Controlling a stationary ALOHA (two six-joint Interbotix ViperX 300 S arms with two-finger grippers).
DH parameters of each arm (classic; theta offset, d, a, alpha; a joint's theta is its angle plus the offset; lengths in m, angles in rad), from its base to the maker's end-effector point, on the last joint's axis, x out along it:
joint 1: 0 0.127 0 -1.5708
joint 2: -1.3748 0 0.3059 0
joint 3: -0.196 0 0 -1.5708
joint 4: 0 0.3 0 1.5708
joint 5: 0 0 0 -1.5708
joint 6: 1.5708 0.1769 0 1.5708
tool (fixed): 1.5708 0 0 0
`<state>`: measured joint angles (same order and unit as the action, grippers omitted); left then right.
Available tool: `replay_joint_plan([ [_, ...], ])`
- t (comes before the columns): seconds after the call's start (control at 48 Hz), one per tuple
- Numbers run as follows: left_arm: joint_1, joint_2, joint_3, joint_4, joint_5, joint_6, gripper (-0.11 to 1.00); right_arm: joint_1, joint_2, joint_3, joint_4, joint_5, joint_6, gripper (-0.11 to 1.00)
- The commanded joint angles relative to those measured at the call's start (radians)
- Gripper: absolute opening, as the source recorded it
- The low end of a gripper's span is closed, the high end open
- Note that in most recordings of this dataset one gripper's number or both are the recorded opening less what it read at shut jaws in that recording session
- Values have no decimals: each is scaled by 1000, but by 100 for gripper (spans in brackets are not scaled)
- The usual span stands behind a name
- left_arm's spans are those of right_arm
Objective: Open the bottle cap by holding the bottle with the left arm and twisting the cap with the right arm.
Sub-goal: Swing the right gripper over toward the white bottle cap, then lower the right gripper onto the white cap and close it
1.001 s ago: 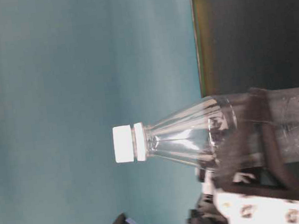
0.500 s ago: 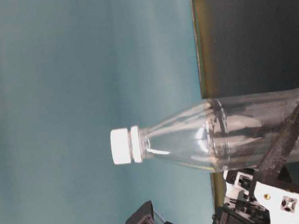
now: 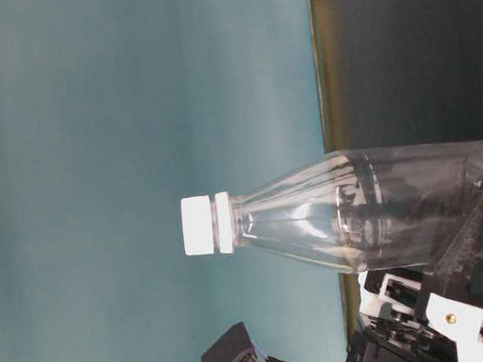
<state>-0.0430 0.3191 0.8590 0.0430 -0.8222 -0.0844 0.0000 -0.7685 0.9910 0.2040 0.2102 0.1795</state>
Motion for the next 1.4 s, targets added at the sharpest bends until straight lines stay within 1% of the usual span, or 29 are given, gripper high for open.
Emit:
replay_joint_plan([
  [0.0,-8,0,-6,3,3,0,83,0,52,-132,2,198,69,0],
  [0.104,-6,0,-6,2,14,2,83,0,132,-267,3,408,153,0],
  [0.167,-6,0,-8,3,26,2,83,2,187,-356,2,514,189,0],
  [0.229,-6,2,-9,3,31,2,83,8,253,-454,3,620,207,2],
  [0.292,-6,2,-8,3,32,2,83,12,313,-532,2,692,207,10],
  [0.354,-6,2,-9,2,32,2,83,14,370,-606,3,752,209,20],
  [0.396,-6,2,-9,3,32,2,83,14,410,-655,3,782,210,30],
  [0.5,-6,2,-8,2,32,2,83,14,514,-782,3,841,218,59],
  [0.563,-8,2,-8,3,34,2,83,14,571,-847,3,868,222,75],
  [0.626,-9,2,-8,3,34,2,83,12,626,-913,2,904,238,84],
  [0.688,-9,2,-8,3,34,2,83,8,692,-1000,9,956,276,85],
  [0.771,-12,2,-9,3,34,2,83,-2,769,-1095,18,1022,359,84],
  [0.876,-12,2,-8,3,34,0,83,-6,850,-1190,18,1098,466,84],
  [0.959,-12,2,-6,3,34,-2,83,-5,911,-1262,18,1132,523,84],
  [1.063,-12,2,-5,2,34,-3,83,0,962,-1315,18,1138,571,84],
  [1.188,-12,2,-5,3,34,-3,83,5,1008,-1348,14,1137,621,83],
  [1.376,-12,2,-3,3,34,-5,83,14,1043,-1348,11,1140,621,83],
])
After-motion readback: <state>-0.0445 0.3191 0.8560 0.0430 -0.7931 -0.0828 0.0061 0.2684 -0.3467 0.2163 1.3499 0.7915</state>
